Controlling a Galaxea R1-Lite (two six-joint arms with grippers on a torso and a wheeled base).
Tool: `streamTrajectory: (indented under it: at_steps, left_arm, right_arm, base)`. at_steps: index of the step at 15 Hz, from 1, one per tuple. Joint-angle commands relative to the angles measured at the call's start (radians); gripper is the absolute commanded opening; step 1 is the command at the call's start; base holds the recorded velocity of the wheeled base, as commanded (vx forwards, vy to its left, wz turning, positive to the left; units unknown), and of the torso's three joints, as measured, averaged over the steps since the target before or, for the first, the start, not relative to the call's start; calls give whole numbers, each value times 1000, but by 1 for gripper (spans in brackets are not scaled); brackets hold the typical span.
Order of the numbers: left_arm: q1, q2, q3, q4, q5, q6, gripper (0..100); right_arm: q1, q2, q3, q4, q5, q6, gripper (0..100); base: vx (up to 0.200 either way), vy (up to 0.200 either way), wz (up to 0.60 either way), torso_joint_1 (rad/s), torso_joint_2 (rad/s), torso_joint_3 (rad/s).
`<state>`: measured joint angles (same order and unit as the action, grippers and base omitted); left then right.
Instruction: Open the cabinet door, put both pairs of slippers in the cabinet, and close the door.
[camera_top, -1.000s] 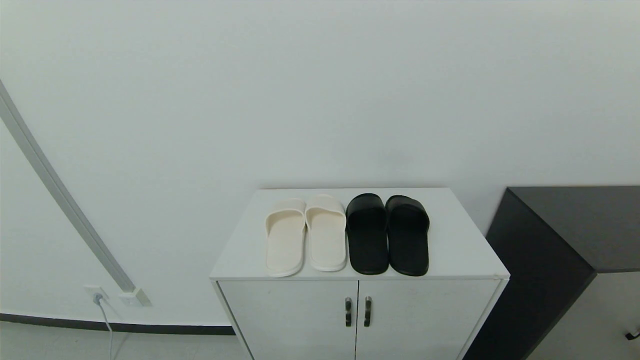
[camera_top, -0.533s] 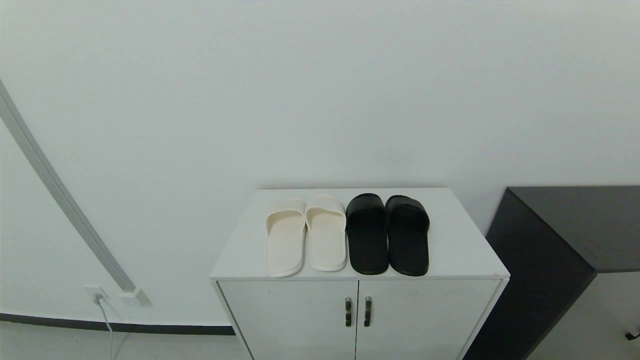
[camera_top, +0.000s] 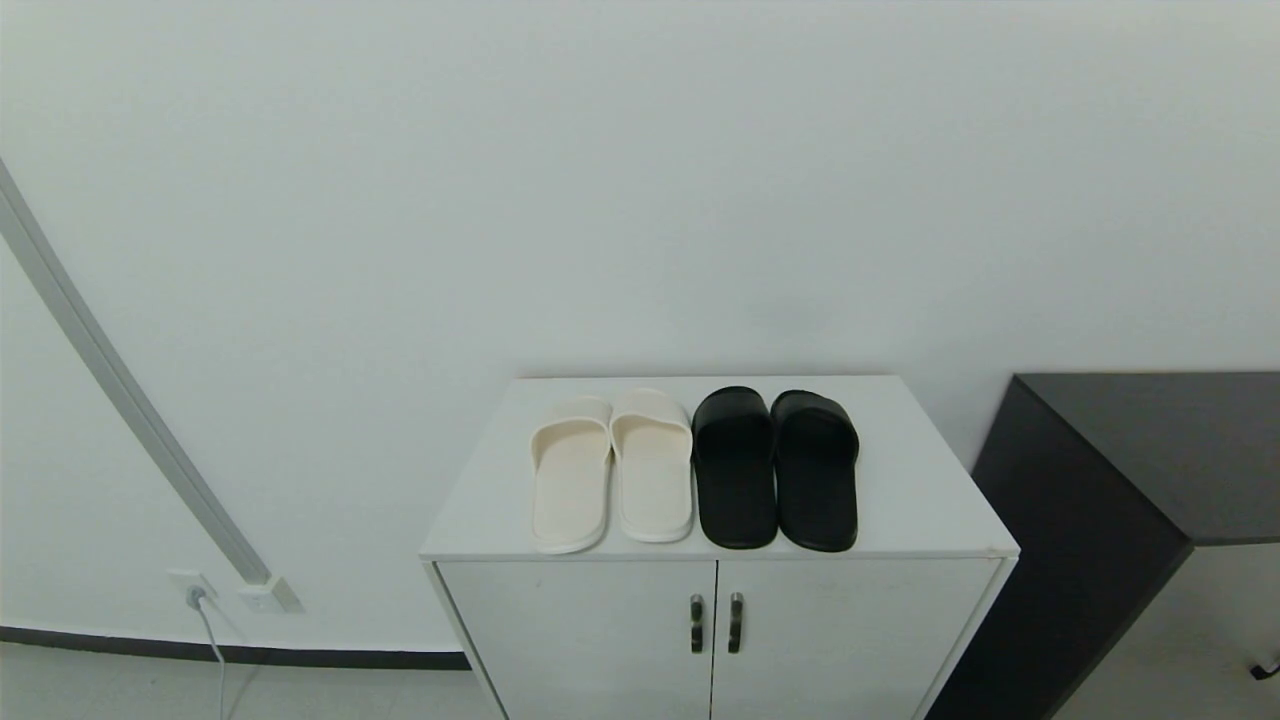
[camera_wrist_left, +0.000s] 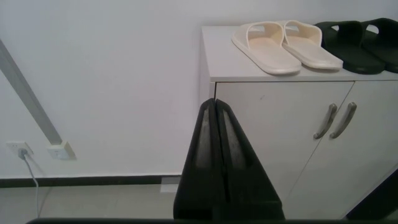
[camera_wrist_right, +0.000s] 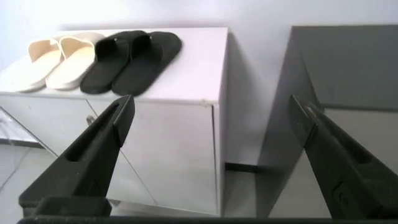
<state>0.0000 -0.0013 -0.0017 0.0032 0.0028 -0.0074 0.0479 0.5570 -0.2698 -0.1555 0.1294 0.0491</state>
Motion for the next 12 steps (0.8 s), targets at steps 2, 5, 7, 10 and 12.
streamTrajectory:
  at_steps: [2, 5, 7, 10, 12]
  left_arm:
    - [0, 1, 0, 0, 0, 1, 0]
    - [0, 1, 0, 0, 0, 4, 0]
    - [0, 1, 2, 0, 0, 4, 0]
    - [0, 1, 0, 0, 0, 4, 0]
    - [0, 1, 0, 0, 0, 6, 0]
  right_arm:
    - [112, 270, -77, -73, -2, 38, 100]
    - [296, 388, -184, -75, -105, 92, 100]
    - [477, 465, -250, -91, -234, 141, 100]
    - [627, 606, -373, -114, -364, 187, 100]
    - [688, 742, -462, -116, -419, 201, 100]
  base:
    - [0, 0, 0, 0, 0, 0]
    - [0, 0, 0, 0, 0, 0]
    - [0, 0, 0, 0, 0, 0]
    - [0, 0, 0, 0, 0, 0]
    - [0, 0, 0, 0, 0, 0]
